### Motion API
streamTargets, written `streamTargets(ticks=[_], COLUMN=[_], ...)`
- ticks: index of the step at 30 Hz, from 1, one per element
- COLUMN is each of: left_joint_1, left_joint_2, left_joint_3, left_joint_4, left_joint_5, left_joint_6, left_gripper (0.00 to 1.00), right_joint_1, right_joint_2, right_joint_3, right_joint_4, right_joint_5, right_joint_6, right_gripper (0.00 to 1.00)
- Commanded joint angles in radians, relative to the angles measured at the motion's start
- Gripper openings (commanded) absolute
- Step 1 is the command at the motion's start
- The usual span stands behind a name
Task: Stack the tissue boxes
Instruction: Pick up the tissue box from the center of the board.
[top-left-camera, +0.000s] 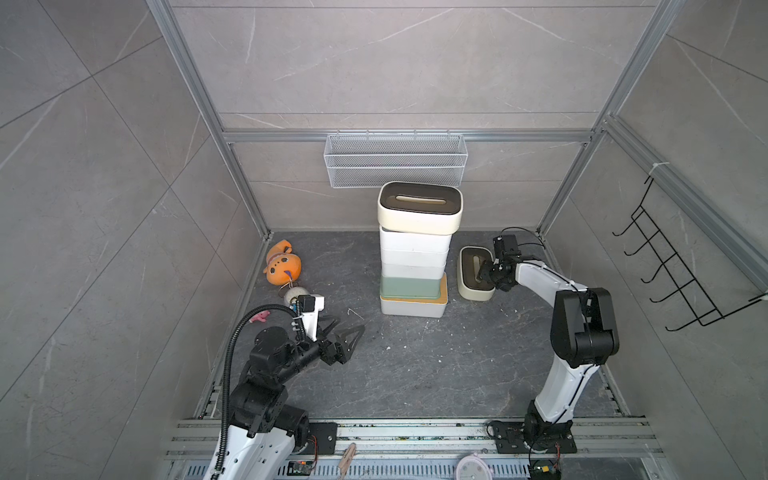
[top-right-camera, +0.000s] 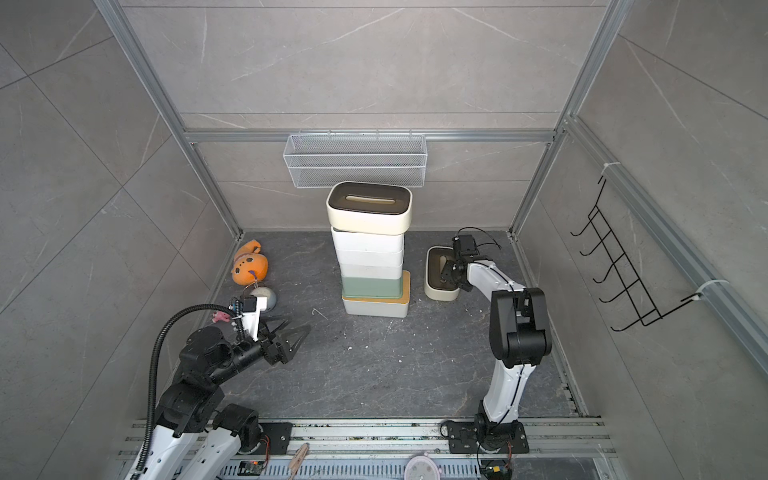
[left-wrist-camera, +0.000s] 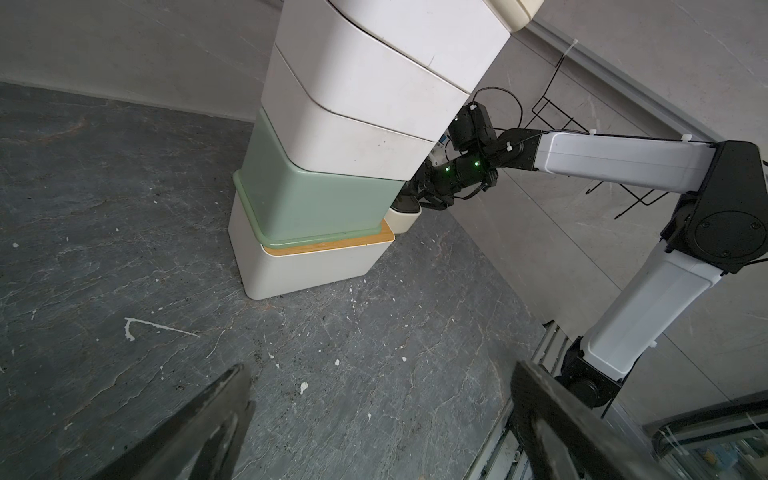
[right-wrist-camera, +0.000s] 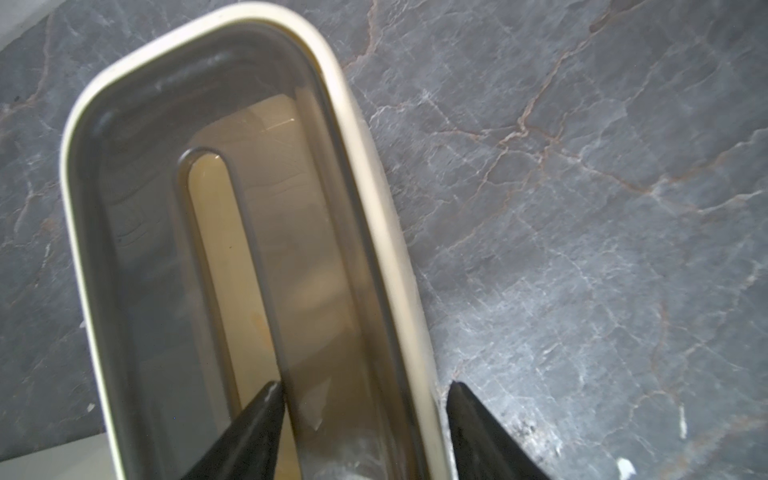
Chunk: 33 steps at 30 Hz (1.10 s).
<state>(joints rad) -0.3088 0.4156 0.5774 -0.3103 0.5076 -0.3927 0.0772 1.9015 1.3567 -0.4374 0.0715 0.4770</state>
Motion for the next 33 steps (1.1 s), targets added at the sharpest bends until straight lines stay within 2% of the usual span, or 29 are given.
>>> streamTargets(ticks=[1,23,33], left_joint_1=[0.004,0.004,0.007], left_joint_2=[-0.009,0.000,0.006], left_joint_3=[0.005,0.004,0.003], left_joint_4=[0.038,0.044,0.048], left_joint_5=[0.023,0.027,0.027], left_joint_6=[-0.011,-0.011,-0.010], left_gripper=[1.00,1.00,1.00], right_joint_1=[0.000,0.002,0.004], right_joint_2=[0.047,0.181,0.130], right_joint_3=[0.042,0.152,0.123], right_joint_4=[-0.045,-0.094,-0.074], right_joint_5=[0.045,0.062,0.037], right_joint_6=[-0.018,-0.049,-0.043], right_gripper=[0.64,0.61,0.53])
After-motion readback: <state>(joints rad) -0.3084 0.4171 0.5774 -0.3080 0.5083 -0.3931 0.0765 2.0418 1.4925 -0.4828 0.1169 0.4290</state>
